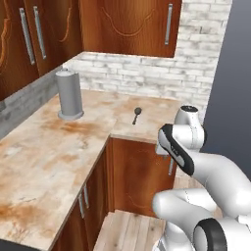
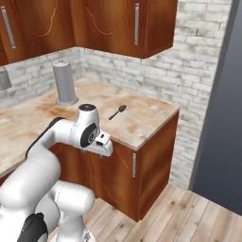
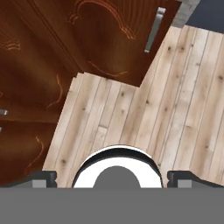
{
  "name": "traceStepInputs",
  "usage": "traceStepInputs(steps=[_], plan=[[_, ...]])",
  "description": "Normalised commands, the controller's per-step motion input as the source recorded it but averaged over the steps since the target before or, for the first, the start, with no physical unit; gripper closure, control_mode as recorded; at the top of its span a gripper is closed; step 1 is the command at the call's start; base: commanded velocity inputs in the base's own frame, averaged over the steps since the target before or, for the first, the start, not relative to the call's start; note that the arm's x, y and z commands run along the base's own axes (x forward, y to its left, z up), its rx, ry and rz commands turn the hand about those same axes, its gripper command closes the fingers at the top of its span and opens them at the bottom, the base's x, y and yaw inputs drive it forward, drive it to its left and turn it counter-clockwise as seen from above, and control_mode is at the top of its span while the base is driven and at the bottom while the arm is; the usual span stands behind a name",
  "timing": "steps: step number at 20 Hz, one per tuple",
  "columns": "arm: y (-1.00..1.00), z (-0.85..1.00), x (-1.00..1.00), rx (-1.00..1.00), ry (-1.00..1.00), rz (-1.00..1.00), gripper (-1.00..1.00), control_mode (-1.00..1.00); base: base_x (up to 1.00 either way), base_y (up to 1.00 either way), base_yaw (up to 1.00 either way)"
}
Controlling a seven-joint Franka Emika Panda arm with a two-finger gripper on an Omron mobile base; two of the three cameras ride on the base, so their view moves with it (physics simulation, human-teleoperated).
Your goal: Take the fork and place it on the left side of the plate. Then take the spoon and place it on the right side of the plate. Make sure they're directly next to the plate.
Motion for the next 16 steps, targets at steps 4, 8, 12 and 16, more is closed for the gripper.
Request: traceStepInputs(steps=[4, 8, 12, 16], plan=[[0.0, 0.0, 0.0, 0.0, 0.0, 0.0, -1.0, 1.0, 0.69, 0.19, 0.0], [0.0, 0.0, 0.0, 0.0, 0.0, 0.0, -1.0, 1.0, 0.71, 0.4, -0.02], [0.0, 0.0, 0.0, 0.0, 0.0, 0.0, -1.0, 1.0, 0.75, 0.3, -0.02], [0.0, 0.0, 0.0, 0.0, 0.0, 0.0, -1.0, 1.0, 0.64, 0.02, -0.1]])
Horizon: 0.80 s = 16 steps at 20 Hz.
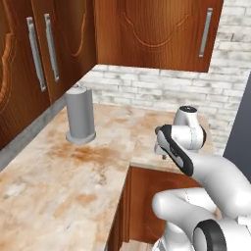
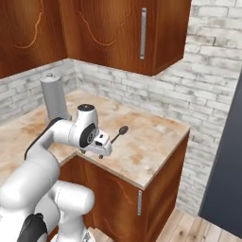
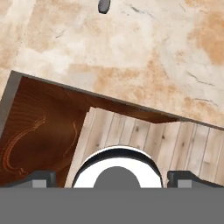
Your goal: Take the fork and place it on the left side of the plate. Then take the spoon and place it on the right side of the plate. Make sure they're directly next to the plate.
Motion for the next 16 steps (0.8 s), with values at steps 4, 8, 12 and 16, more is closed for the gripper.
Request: traceStepInputs(steps=[4, 8, 12, 16], plan=[[0.0, 0.0, 0.0, 0.0, 0.0, 0.0, -1.0, 1.0, 0.56, 0.0, -0.14], [0.0, 0.0, 0.0, 0.0, 0.0, 0.0, -1.0, 1.0, 0.53, 0.1, -0.18], [0.0, 0.0, 0.0, 0.0, 0.0, 0.0, -1.0, 1.0, 0.43, 0.12, -0.12], [0.0, 0.0, 0.0, 0.0, 0.0, 0.0, -1.0, 1.0, 0.02, 0.0, 0.0]])
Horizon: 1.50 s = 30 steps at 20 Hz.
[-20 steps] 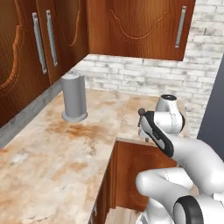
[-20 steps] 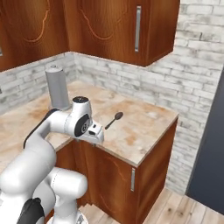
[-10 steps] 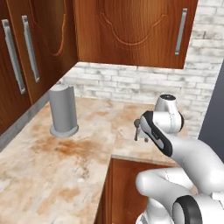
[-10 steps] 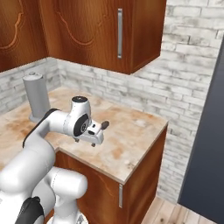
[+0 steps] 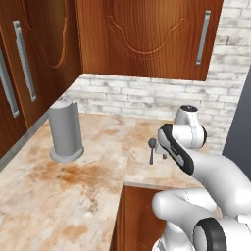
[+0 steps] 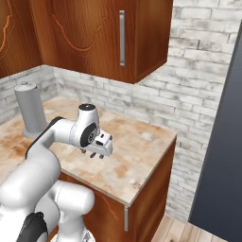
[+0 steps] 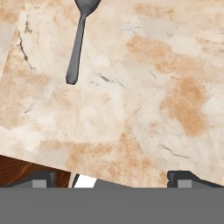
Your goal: Take the fork and place it on the left side of the plate. Then take the spoon and place it on the right side of the plate. Make sure they're directly next to the plate.
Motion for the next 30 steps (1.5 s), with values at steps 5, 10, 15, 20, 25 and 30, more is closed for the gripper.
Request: traceStepInputs(steps=[5, 10, 15, 20, 25, 30], plan=[[0.0, 0.0, 0.0, 0.0, 0.0, 0.0, -1.0, 1.0, 0.0, 0.0, 0.0], [0.0, 0.0, 0.0, 0.0, 0.0, 0.0, -1.0, 1.0, 0.0, 0.0, 0.0], [0.0, 0.0, 0.0, 0.0, 0.0, 0.0, -1.0, -1.0, 0.0, 0.0, 0.0], [0.0, 0.0, 0.0, 0.0, 0.0, 0.0, -1.0, -1.0, 0.0, 0.0, 0.0], [0.0, 0.0, 0.04, 0.0, 0.0, 0.0, -1.0, -1.0, 0.0, 0.0, 0.0], [0.23, -0.01, 0.61, -0.01, 0.1, -0.1, -1.0, -1.0, 0.0, 0.0, 0.0]])
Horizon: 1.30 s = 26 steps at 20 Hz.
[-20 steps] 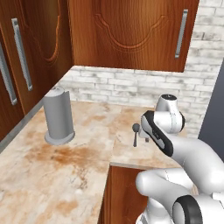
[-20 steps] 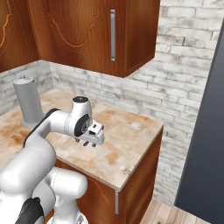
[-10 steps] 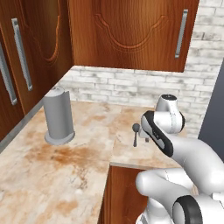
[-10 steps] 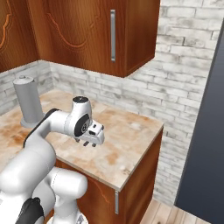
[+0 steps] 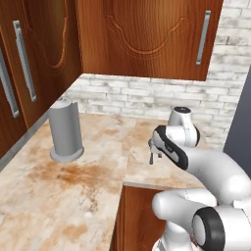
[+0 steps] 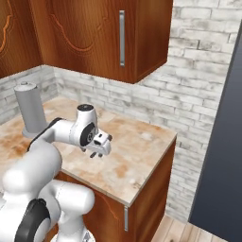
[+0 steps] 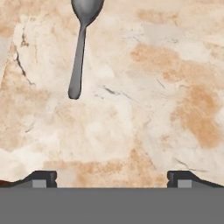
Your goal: Take the fork and place it on the left side of the plate. Then take the spoon and place it on the right side of the plate. Make sure they're directly next to the plate.
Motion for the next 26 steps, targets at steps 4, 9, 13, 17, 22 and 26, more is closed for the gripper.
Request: traceStepInputs(steps=[4, 9, 13, 17, 22, 26], plan=[[0.23, -0.01, 0.61, 0.0, 0.04, -0.02, -1.0, -1.0, 0.0, 0.0, 0.0], [0.05, -0.18, 0.49, -0.01, 0.02, 0.0, -1.0, -1.0, 0.0, 0.0, 0.0], [0.0, -0.28, 0.49, -0.02, 0.0, 0.0, -1.0, -1.0, 0.0, 0.0, 0.0], [0.0, -0.32, 0.49, -0.02, 0.0, 0.0, -1.0, -1.0, 0.0, 0.0, 0.0], [0.0, -0.37, 0.23, -0.03, 0.0, 0.0, -1.0, -1.0, 0.0, 0.0, 0.0], [0.0, -0.25, 0.28, -0.01, 0.0, 0.0, -1.0, -1.0, 0.0, 0.0, 0.0]])
